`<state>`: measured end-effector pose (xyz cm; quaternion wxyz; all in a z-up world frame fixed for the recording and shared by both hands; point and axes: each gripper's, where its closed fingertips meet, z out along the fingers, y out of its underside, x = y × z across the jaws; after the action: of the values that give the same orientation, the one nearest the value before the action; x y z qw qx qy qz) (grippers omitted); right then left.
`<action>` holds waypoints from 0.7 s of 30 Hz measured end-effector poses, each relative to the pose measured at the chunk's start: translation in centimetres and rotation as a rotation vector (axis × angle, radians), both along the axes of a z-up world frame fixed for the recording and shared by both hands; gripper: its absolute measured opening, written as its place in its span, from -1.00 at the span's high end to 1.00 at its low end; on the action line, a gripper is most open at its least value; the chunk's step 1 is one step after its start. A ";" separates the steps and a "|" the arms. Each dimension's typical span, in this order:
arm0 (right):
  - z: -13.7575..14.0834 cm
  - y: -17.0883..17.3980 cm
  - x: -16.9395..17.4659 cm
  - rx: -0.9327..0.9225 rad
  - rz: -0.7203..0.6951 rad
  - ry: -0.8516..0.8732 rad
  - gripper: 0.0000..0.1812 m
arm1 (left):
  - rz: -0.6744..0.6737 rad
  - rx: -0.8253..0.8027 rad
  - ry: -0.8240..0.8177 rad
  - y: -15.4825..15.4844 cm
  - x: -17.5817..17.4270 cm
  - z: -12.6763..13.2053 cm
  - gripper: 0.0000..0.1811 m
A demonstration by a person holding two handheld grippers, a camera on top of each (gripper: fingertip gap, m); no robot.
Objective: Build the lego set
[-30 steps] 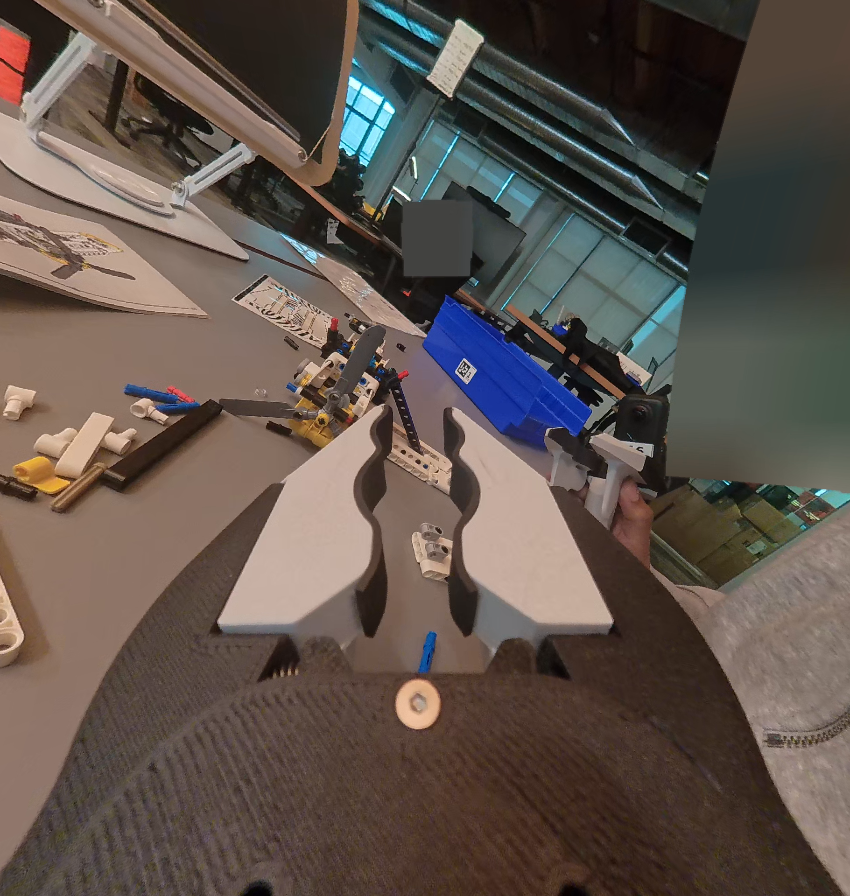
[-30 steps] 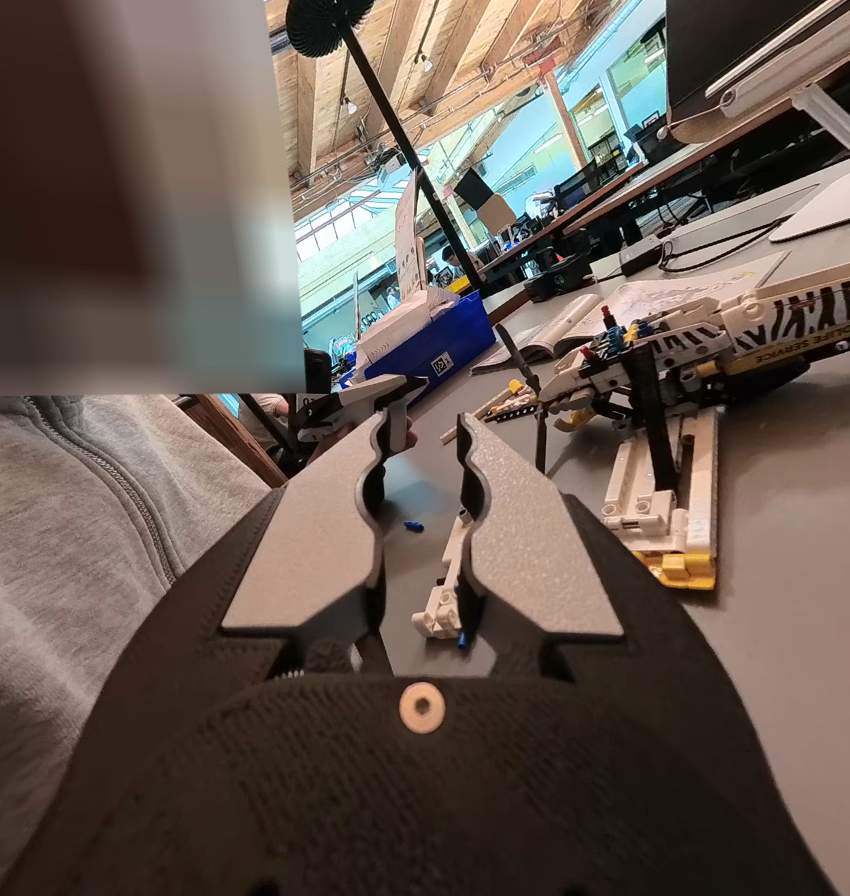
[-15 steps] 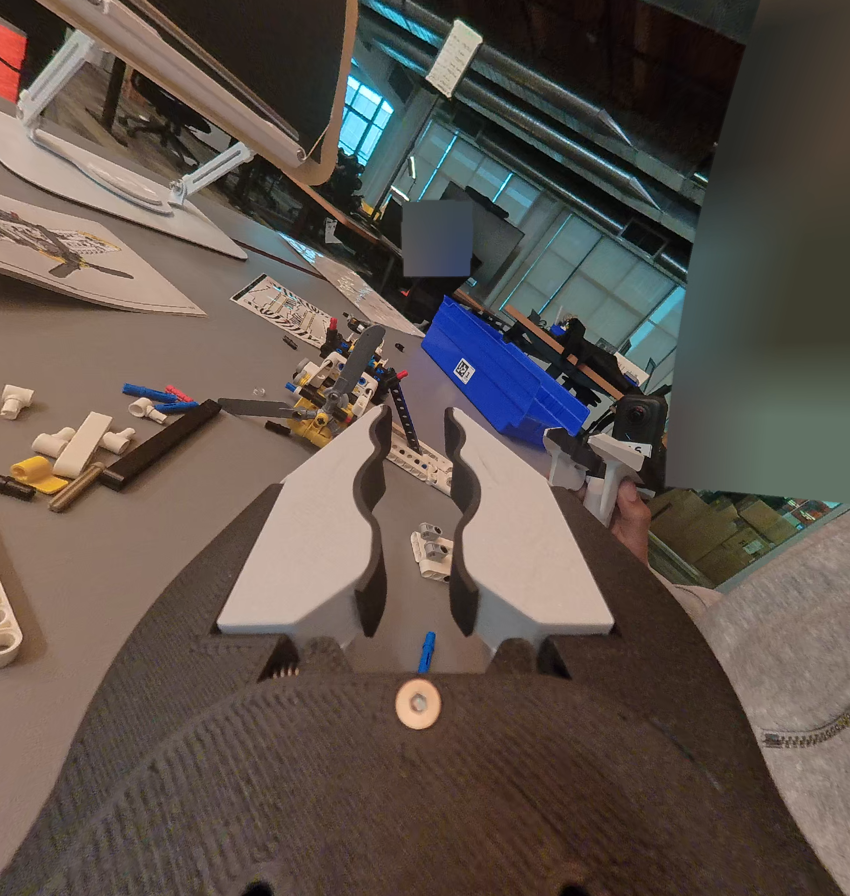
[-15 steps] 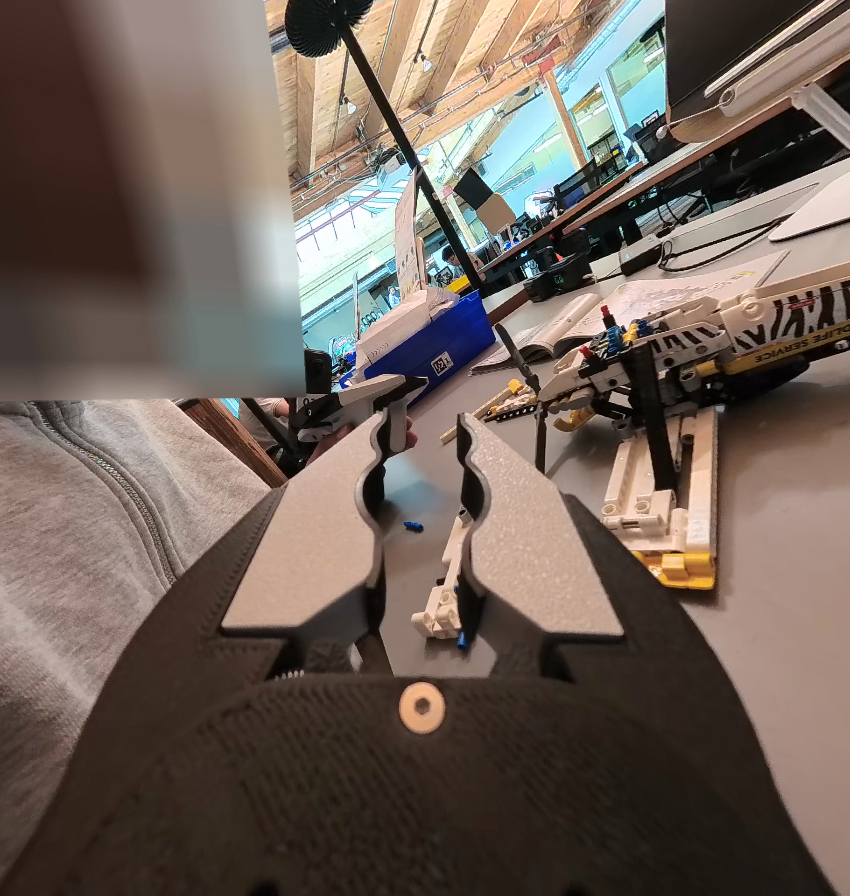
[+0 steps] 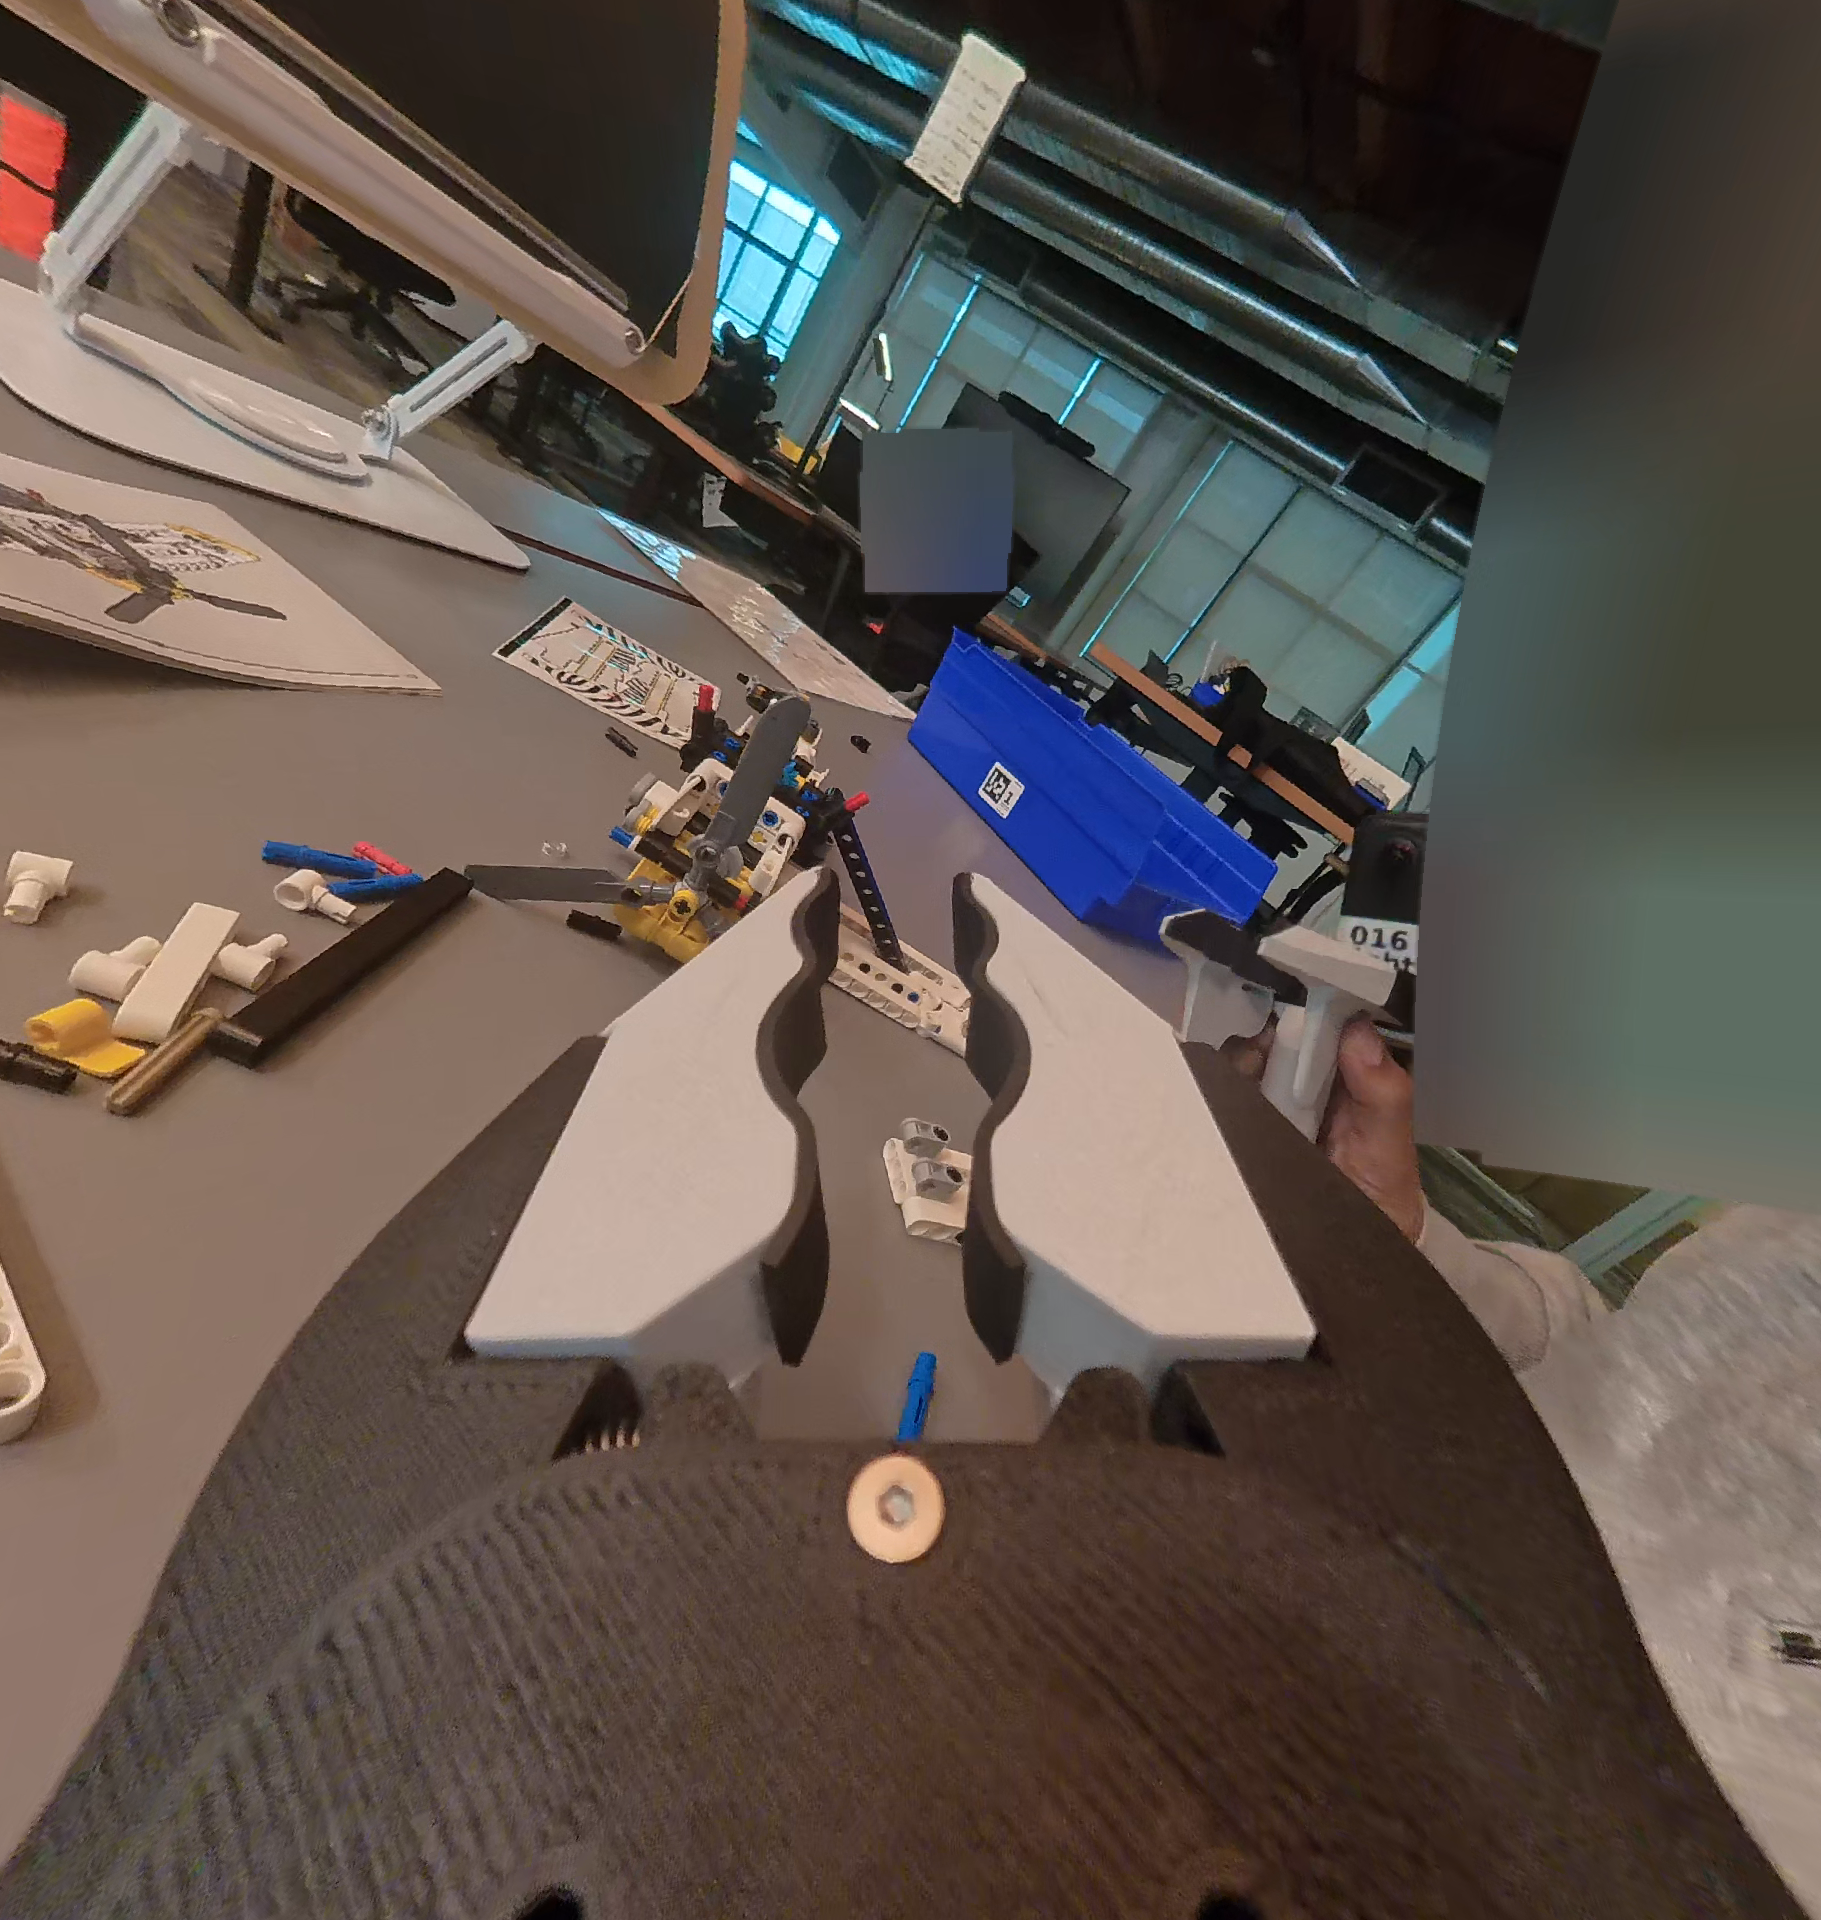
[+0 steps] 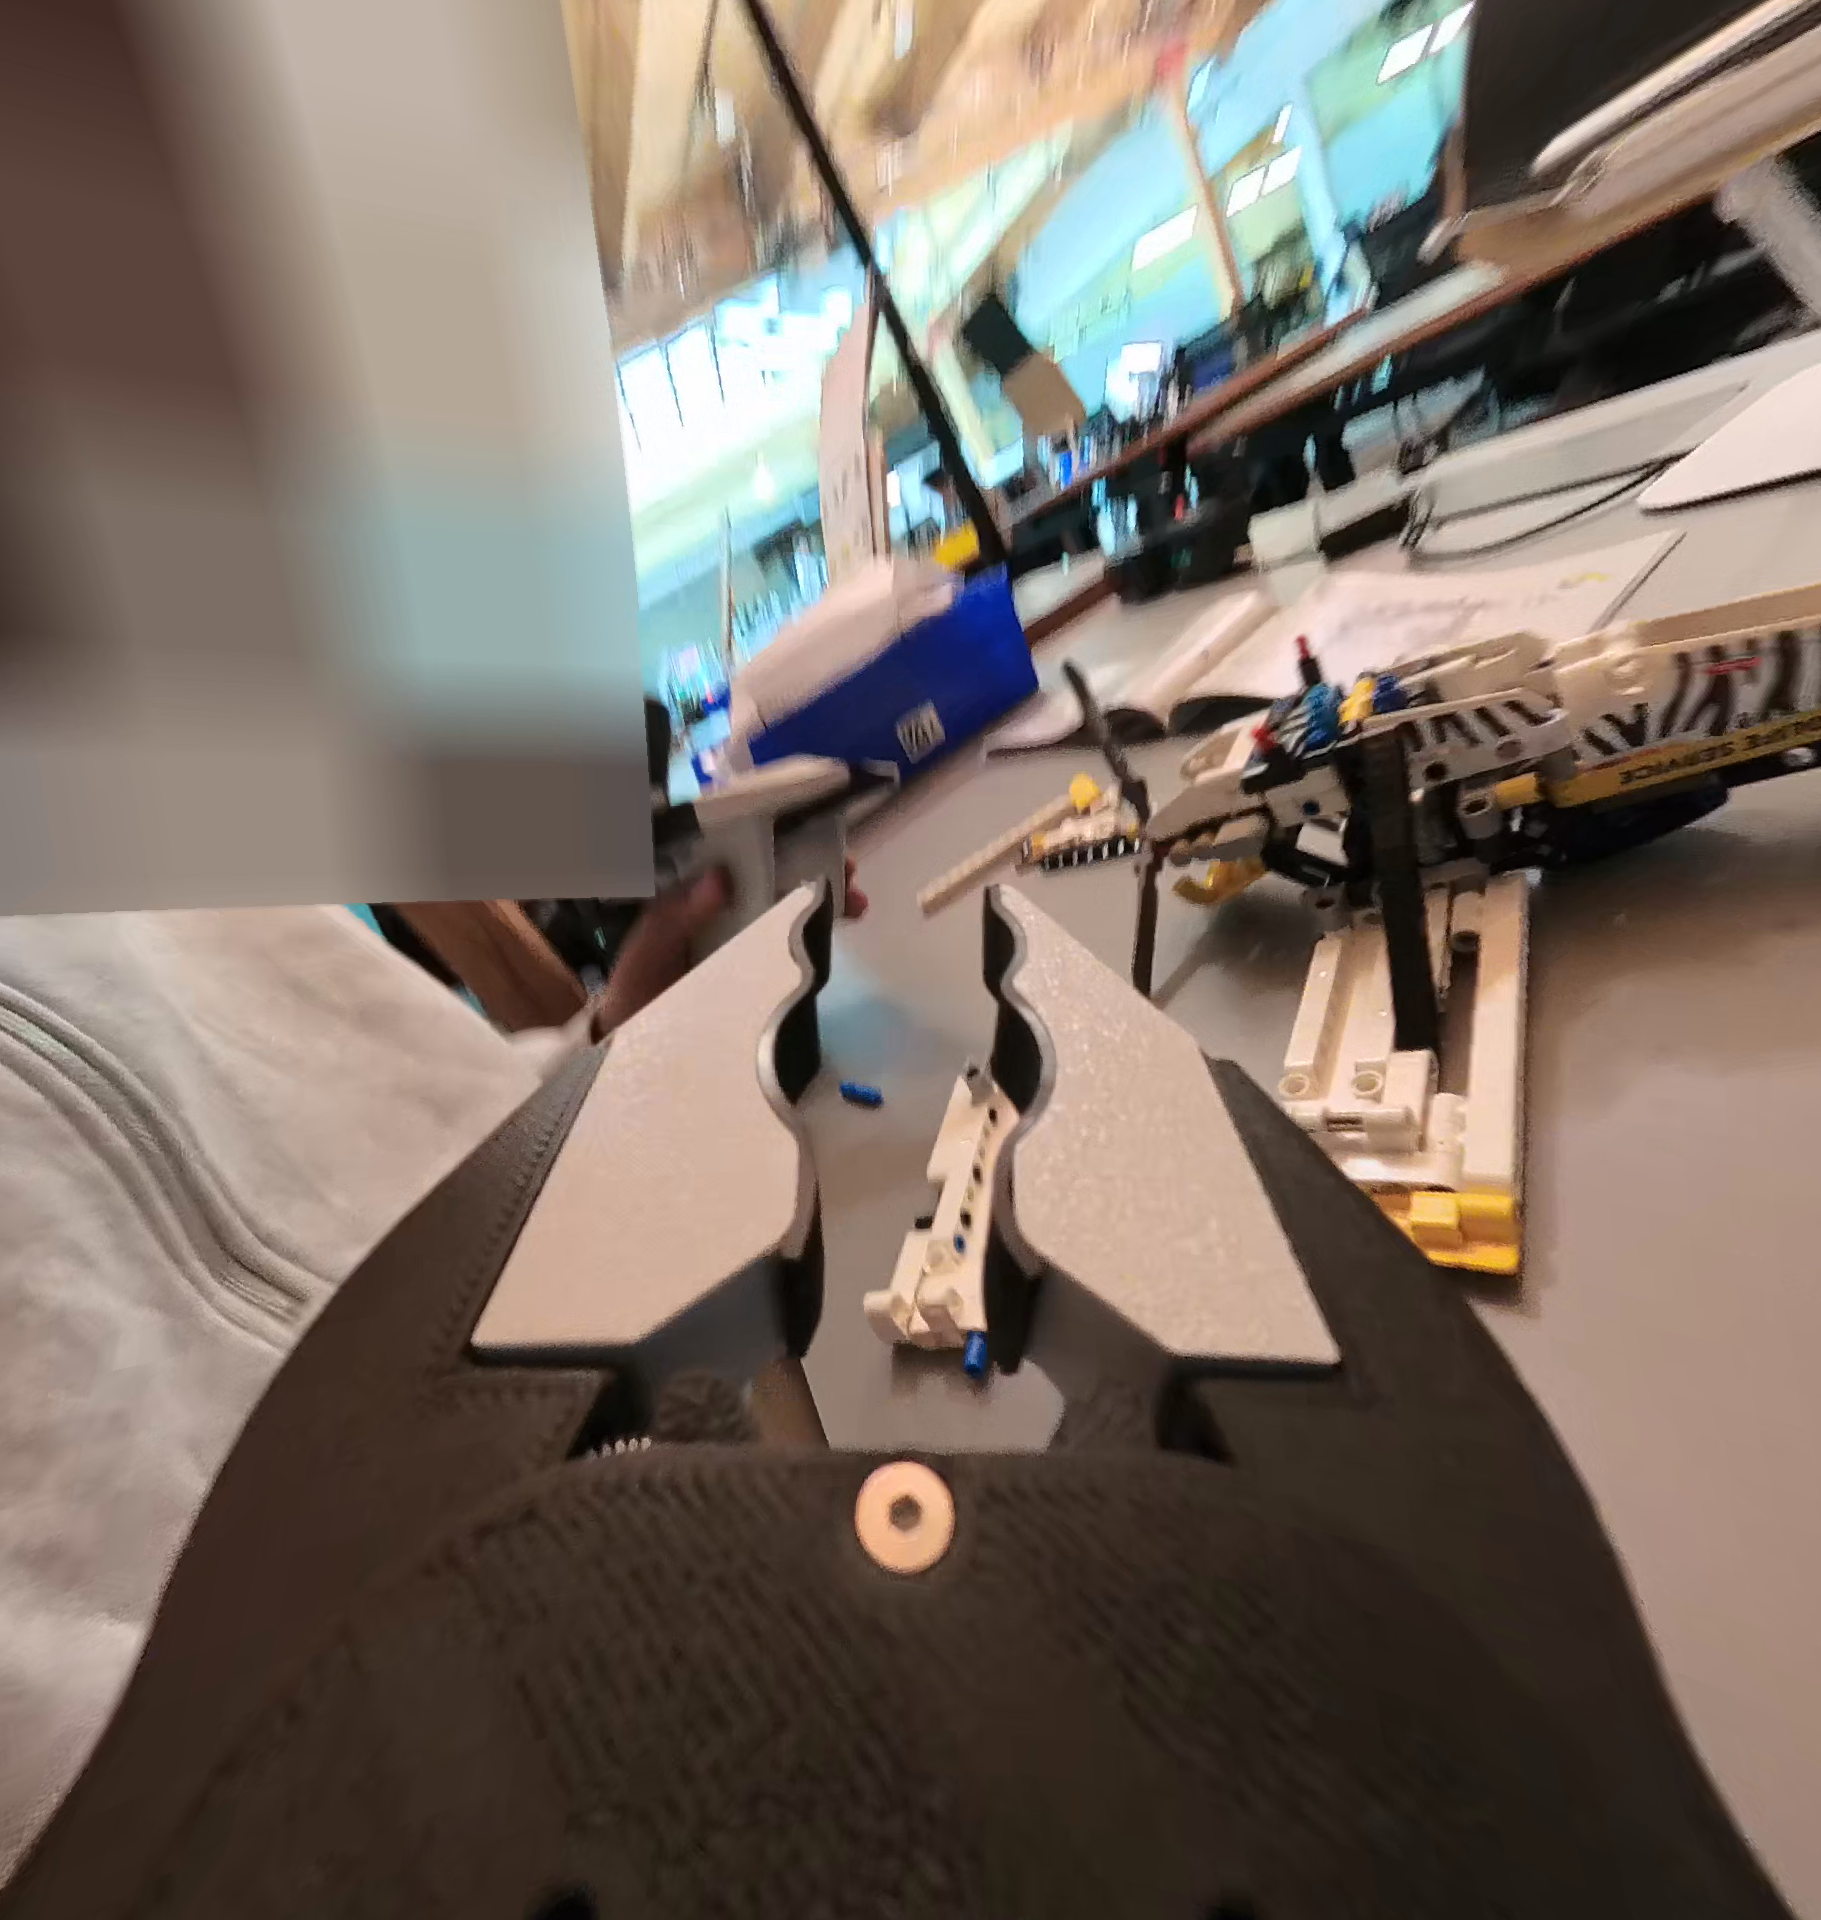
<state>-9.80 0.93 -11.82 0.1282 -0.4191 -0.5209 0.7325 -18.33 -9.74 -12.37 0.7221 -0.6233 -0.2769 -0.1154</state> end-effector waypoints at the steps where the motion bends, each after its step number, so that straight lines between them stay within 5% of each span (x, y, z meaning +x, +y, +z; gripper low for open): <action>1: -0.3 -0.4 0.0 0.052 0.014 -0.012 0.69 | 0.001 -0.002 -0.002 0.0 0.0 0.0 0.78; 8: -3.3 -1.6 1.2 0.464 0.131 -0.069 0.55 | 0.012 -0.018 0.006 0.1 -0.1 -0.1 0.78; 13: -8.3 -2.5 3.0 0.815 0.253 -0.167 0.49 | 0.012 -0.023 0.005 0.1 -0.1 -0.2 0.78; 21: -10.1 -3.1 2.9 0.865 0.280 -0.237 0.57 | 0.010 -0.017 0.005 0.1 0.0 -0.1 0.78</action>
<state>-6.92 -2.14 -21.95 0.1308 -0.3336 -0.8409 0.4055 -18.37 -9.66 -12.50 0.7182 -0.6282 -0.2792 -0.1079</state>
